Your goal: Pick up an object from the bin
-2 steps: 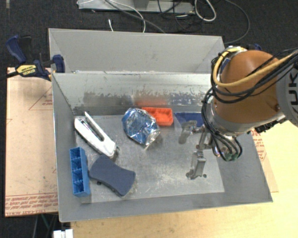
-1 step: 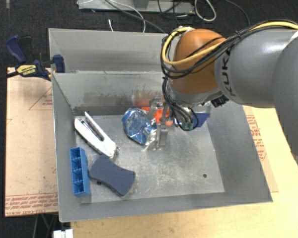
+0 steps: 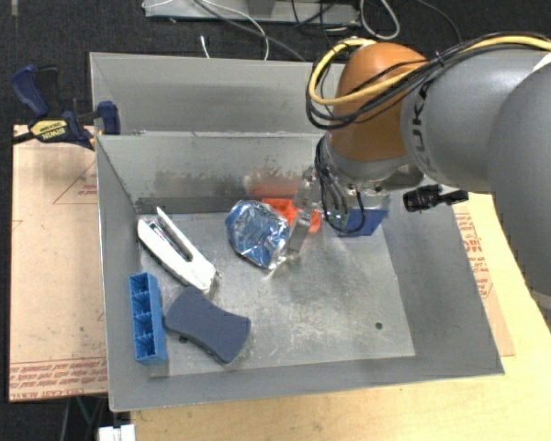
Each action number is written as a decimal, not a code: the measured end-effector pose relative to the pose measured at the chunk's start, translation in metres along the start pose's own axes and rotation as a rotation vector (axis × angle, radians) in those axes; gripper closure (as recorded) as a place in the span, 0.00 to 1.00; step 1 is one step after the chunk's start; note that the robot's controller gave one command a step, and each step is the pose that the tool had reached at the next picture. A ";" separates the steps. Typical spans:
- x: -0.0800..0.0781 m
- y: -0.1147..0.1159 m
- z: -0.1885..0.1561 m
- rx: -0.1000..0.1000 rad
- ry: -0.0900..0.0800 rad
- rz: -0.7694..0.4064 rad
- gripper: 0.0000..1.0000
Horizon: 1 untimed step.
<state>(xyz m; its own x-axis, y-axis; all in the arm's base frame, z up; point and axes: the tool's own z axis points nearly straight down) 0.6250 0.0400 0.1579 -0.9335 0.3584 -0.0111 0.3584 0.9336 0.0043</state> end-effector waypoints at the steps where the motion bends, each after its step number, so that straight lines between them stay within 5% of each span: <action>1: 0.009 0.013 0.005 -0.002 0.010 -0.289 0.00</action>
Offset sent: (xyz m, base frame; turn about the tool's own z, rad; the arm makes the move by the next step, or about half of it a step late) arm -0.0063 0.0114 -0.0879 0.3719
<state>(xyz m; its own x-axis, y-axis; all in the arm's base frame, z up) 0.6212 0.0551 0.1528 -0.9970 0.0775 -0.0023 0.0775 0.9970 0.0041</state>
